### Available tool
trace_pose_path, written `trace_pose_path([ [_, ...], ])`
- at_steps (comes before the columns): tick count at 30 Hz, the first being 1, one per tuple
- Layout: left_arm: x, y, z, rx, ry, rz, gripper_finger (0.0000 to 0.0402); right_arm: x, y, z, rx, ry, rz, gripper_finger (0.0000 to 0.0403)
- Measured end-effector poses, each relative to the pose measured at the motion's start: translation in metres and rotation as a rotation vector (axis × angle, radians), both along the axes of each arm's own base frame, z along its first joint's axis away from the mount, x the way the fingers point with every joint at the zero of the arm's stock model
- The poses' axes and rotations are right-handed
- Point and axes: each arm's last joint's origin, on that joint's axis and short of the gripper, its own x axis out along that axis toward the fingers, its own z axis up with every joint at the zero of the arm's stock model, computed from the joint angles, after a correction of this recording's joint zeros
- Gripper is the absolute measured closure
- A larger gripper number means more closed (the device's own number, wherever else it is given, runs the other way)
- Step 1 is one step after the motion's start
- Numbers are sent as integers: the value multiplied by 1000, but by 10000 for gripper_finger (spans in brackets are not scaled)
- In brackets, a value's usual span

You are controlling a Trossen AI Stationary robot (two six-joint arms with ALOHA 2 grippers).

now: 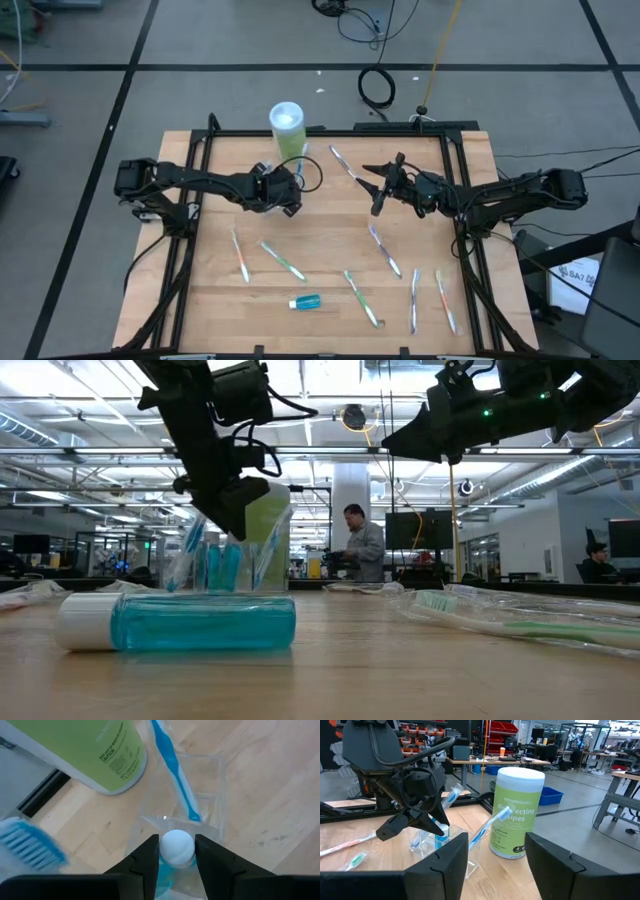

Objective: Pick & Place toothbrushing station
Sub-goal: Put the left mouthwash into the transparent organizer, then put the top purple toothbrush into the transparent organizer

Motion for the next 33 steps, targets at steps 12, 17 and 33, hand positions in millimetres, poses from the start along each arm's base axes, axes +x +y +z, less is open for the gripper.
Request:
trace_pose_path([
  [12, -6, -1, 3, -34, 93, -28, 193, 0, 0, 0, 0, 0, 0, 216],
  [17, -2, -1, 24, -30, 83, -55, 188, 0, 0, 0, 0, 0, 0, 216],
  [33, -25, -4, 121, 44, -129, -166, 188, 0, 0, -1, 2, 15, 0, 216],
])
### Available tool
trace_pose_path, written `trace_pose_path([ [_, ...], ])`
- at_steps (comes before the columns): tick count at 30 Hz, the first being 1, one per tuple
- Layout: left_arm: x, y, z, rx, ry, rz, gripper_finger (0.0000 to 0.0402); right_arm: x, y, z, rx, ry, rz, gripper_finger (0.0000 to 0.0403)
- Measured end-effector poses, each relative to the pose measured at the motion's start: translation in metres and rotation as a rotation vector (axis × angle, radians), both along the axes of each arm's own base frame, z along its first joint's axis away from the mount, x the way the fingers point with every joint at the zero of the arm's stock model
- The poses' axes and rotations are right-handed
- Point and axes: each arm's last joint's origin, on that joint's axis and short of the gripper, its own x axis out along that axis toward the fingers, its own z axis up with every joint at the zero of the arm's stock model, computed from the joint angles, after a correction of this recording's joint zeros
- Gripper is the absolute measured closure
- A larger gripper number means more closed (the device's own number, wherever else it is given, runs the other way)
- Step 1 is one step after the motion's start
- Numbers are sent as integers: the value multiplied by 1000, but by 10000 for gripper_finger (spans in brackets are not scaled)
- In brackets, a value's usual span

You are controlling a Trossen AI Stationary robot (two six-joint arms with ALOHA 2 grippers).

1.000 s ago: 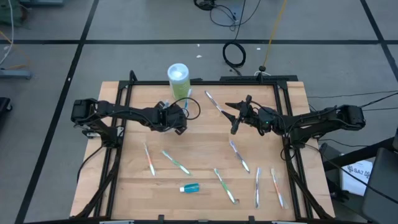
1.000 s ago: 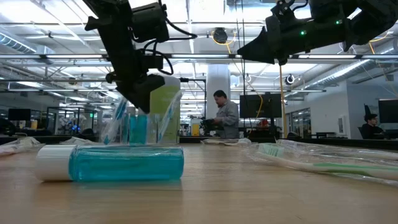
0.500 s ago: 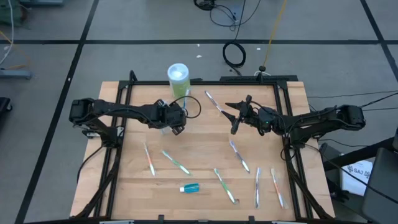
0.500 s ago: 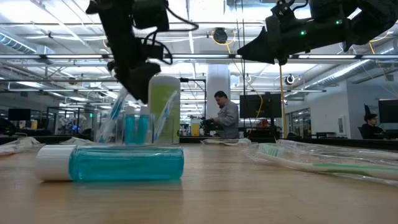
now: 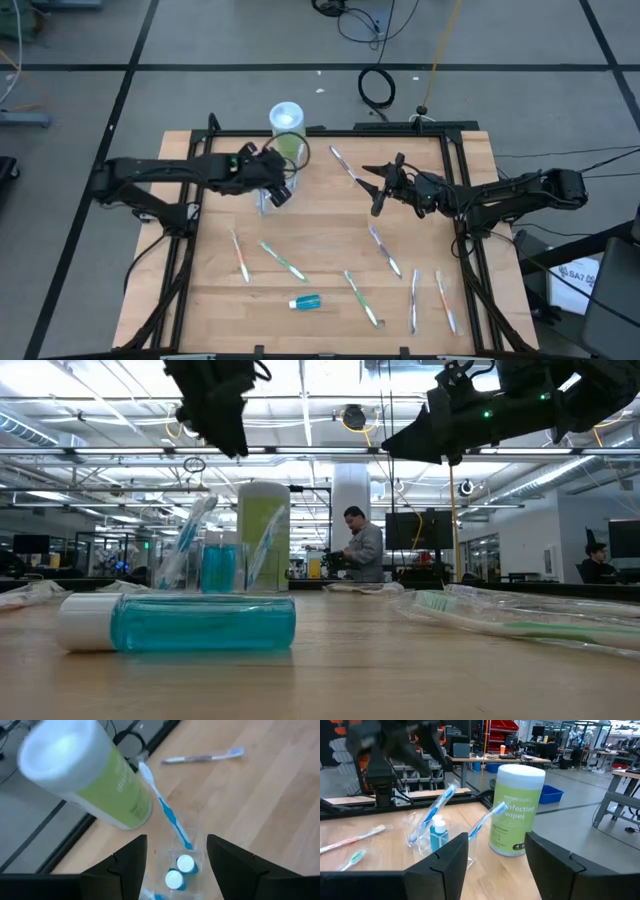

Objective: Pick & Place toothbrushing station
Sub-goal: Put the top purple toothbrush into the transparent organizer

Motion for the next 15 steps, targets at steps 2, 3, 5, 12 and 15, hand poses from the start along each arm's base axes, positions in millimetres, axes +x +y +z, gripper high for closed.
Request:
trace_pose_path([
  [2, -5, 0, 6, 22, -32, -14, 188, 0, 0, -2, 2, 17, 0, 216],
  [3, -8, 0, 7, 34, -41, -25, 188, 0, 0, -2, 3, 26, 0, 216],
  [5, -13, -1, 5, 43, -55, -37, 188, 0, 0, -4, 4, 41, 0, 216],
  [12, -32, -1, -11, 68, -77, -48, 188, -2, -2, -12, 14, 124, -10, 216],
  [15, -41, 2, -11, 93, -157, -51, 188, -1, -11, -19, 73, 145, -57, 216],
])
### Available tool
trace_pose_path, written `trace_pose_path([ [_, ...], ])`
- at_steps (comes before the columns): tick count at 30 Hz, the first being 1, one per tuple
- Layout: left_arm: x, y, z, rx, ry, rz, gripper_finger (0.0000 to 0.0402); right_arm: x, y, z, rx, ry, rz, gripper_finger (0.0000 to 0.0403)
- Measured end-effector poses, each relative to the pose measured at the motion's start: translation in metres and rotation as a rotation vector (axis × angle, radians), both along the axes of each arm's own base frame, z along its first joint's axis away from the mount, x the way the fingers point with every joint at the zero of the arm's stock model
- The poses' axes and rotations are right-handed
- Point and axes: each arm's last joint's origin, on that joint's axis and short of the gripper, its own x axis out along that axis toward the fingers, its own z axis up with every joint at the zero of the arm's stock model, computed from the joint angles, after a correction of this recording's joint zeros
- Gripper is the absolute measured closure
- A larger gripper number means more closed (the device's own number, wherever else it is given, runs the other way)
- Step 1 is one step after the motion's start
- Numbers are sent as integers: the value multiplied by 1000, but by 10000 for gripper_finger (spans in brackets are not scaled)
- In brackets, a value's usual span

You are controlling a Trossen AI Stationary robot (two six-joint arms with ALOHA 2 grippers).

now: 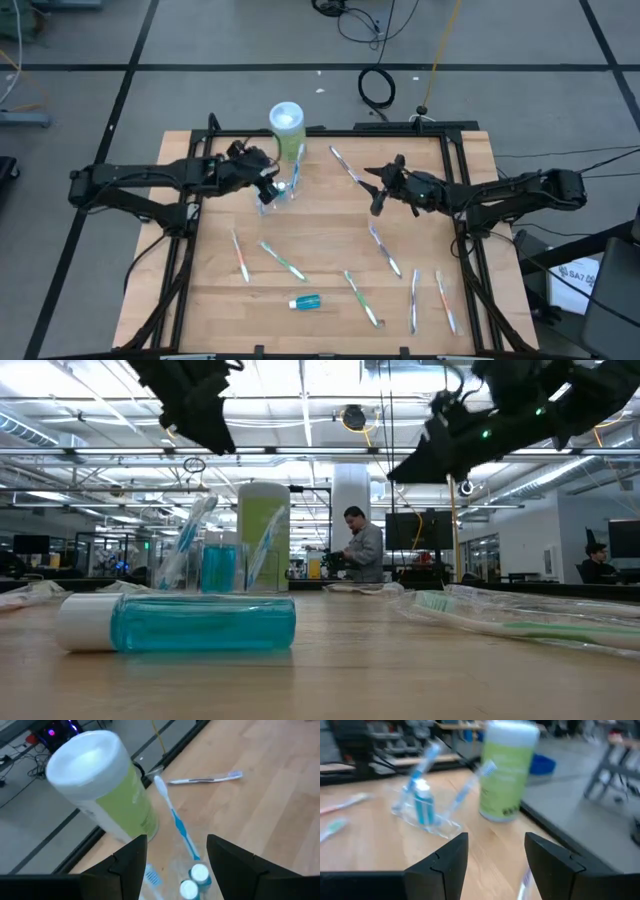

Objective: Pick & Place toothbrushing station
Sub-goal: Put the top purple toothbrush into the transparent organizer

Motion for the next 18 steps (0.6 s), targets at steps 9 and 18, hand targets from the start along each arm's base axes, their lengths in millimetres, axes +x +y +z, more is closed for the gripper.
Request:
trace_pose_path([
  [9, -24, 6, 16, 96, -197, -17, 188, 15, -34, -52, 153, 106, -117, 215],
  [18, -28, 12, 10, 123, -155, -4, 188, 21, -63, -93, 292, 61, -182, 183],
])
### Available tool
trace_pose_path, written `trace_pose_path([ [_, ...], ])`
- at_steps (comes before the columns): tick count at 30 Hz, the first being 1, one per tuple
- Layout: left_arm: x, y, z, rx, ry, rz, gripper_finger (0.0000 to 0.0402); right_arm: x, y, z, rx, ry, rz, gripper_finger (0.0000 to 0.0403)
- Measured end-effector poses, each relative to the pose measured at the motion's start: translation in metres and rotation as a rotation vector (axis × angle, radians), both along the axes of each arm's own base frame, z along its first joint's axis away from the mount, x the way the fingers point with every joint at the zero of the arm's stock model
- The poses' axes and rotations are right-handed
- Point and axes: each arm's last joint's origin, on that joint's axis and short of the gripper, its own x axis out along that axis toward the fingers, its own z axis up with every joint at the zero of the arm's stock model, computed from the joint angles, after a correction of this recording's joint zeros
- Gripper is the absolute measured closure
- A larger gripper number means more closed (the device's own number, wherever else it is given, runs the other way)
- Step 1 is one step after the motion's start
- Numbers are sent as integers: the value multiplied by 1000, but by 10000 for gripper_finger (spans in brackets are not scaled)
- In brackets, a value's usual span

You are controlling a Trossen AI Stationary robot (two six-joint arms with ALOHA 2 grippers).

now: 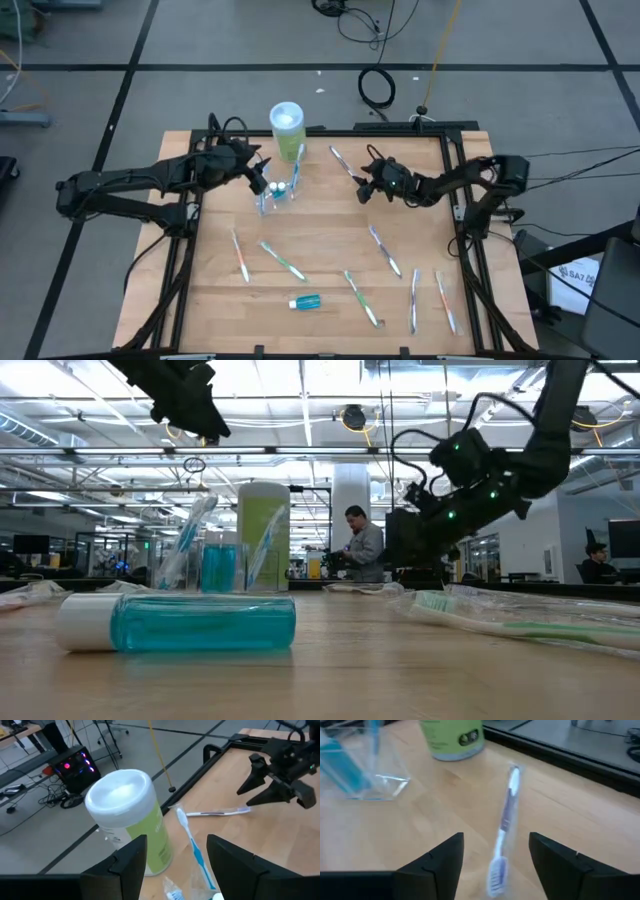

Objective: Pick & Place toothbrushing station
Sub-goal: Put the top purple toothbrush into the transparent organizer

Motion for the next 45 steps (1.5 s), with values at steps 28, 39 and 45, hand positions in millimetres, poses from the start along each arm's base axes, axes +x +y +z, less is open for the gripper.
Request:
trace_pose_path([
  [28, 3, 1, -3, -16, 4, 8, 188, 4, -5, -43, 72, 26, 38, 308],
  [39, 5, 1, -4, -57, -31, 35, 188, 7, -2, -34, -5, 14, 101, 363],
  [45, 15, 1, -14, -100, 3, 15, 188, 6, -2, -5, -130, -9, 126, 366],
])
